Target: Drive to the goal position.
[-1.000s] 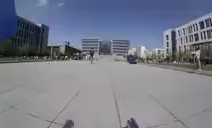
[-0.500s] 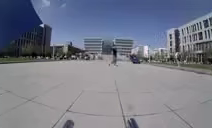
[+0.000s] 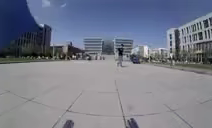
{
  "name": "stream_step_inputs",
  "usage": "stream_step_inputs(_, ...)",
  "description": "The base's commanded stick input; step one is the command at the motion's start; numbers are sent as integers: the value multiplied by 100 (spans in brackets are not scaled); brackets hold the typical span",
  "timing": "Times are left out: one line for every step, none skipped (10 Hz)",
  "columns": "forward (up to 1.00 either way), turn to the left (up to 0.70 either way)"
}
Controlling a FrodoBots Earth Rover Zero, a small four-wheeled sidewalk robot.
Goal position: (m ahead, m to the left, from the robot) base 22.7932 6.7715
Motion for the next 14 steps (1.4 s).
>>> stream_step_inputs(100,0)
stream_step_inputs(100,0)
stream_step_inputs(100,0)
stream_step_inputs(100,0)
stream_step_inputs(100,0)
stream_step_inputs(100,0)
stream_step_inputs(100,0)
stream_step_inputs(100,0)
stream_step_inputs(100,0)
stream_step_inputs(100,0)
stream_step_inputs(100,0)
stream_step_inputs(100,0)
stream_step_inputs(100,0)
stream_step_inputs(100,0)
